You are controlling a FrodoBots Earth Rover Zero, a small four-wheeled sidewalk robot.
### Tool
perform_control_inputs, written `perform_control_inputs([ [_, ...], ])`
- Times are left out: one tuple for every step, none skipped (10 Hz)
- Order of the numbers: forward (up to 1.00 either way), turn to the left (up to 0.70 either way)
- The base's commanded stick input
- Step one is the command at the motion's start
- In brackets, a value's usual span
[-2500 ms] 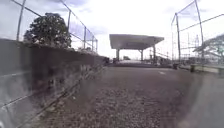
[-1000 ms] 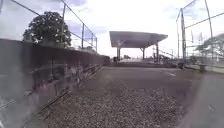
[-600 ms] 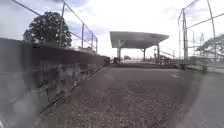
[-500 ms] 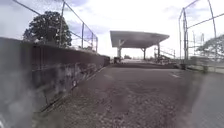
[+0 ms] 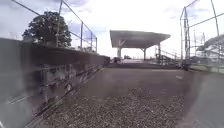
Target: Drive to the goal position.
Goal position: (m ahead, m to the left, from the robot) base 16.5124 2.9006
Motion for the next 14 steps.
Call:
perform_control_inputs([
  [0.5,0.0],
  [0.5,0.0],
  [0.5,0.0],
  [0.5,0.0],
  [0.5,0.0],
  [0.5,0.0],
  [0.5,0.0],
  [0.5,0.0],
  [0.5,0.0],
  [0.5,0.0],
  [0.5,0.0],
  [0.5,0.0],
  [0.5,0.0],
  [0.5,0.0],
])
